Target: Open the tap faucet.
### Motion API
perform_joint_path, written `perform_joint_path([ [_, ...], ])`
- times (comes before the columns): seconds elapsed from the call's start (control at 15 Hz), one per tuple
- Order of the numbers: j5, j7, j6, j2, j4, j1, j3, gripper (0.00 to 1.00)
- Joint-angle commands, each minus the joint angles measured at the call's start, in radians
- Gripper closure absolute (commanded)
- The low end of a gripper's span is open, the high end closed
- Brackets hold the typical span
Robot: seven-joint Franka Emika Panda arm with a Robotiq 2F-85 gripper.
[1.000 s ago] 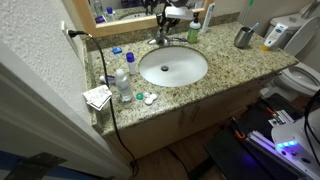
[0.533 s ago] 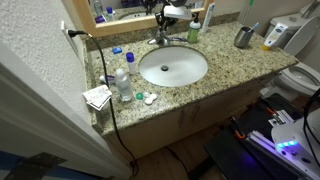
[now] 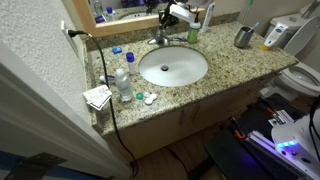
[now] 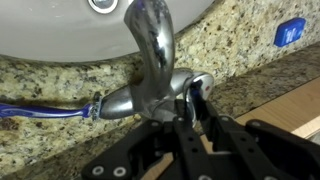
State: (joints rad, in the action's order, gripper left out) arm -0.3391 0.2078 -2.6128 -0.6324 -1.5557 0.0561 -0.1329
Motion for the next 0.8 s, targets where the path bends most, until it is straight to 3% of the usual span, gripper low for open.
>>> perform_joint_path([
  [0.0,-0.156,-0.159,-0.034,0.100,-0.105,-0.110,-0.136,0.95],
  [0.13,-0.229,-0.233,-0.040,0.112,-0.131,-0.161,-0.187,0.95],
  [0.2,-0.265,-0.273,-0.036,0.120,-0.145,-0.187,-0.215,0.56],
  [0.27,-0.297,-0.312,-0.029,0.127,-0.158,-0.211,-0.240,0.55],
  [0.4,-0.360,-0.398,0.014,0.160,-0.186,-0.244,-0.267,0.43],
  [0.53,-0.420,-0.445,0.063,0.200,-0.211,-0.247,-0.259,0.29],
  [0.73,-0.410,-0.384,0.138,0.261,-0.235,-0.168,-0.175,0.06],
])
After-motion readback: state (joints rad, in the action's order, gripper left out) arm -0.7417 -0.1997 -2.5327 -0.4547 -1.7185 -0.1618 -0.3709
